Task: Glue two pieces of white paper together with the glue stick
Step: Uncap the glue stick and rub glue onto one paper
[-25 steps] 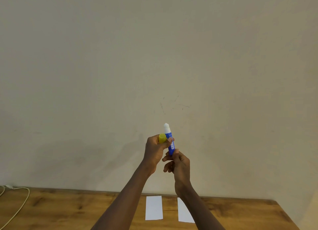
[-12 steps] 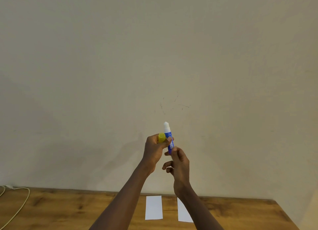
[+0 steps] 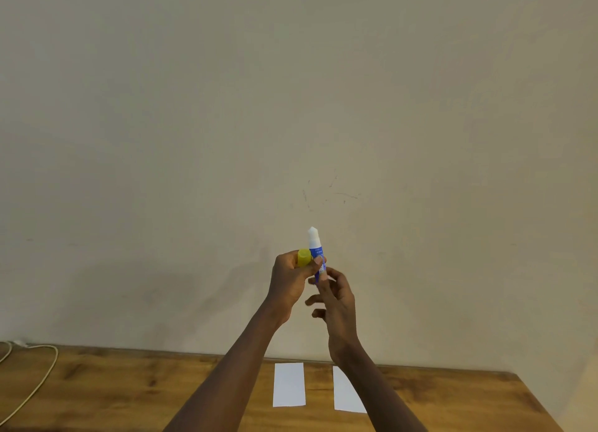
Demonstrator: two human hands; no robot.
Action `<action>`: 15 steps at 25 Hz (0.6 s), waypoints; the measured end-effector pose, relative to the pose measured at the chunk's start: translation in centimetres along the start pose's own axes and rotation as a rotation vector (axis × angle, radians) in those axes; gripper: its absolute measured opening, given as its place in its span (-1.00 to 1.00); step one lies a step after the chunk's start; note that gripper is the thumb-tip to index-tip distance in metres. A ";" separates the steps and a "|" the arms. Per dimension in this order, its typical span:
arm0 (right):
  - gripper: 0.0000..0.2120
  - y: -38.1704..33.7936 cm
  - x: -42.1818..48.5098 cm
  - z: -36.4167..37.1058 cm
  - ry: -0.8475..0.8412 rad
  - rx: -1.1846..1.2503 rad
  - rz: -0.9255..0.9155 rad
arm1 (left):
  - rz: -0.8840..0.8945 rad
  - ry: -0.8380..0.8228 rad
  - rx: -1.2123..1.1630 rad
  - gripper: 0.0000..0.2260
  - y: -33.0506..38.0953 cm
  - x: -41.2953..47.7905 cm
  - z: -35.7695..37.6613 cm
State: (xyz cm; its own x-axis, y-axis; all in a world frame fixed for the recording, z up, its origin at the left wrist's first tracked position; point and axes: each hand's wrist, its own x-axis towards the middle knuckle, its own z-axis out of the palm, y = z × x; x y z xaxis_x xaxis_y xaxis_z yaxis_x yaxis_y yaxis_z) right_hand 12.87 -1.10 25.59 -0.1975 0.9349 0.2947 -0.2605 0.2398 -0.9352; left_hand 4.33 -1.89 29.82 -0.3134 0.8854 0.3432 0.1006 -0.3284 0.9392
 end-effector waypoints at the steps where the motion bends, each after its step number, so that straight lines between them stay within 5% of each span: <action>1: -0.78 0.1 0.1 0.0 0.018 -0.018 -0.032 | -0.008 -0.001 0.012 -0.91 -0.1 0.0 -0.1; 15: -0.70 7.1 0.3 -0.6 -0.027 0.075 0.037 | -0.219 -0.017 0.078 -0.83 -7.6 -0.4 -1.8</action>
State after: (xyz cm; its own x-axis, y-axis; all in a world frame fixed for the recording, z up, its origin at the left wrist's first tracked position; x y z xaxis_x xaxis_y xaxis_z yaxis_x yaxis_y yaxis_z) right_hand 11.53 1.05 18.90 -0.2334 0.9352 0.2663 -0.3227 0.1839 -0.9285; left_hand 1.99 -0.36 22.49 -0.3195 0.9385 0.1311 0.1052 -0.1024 0.9892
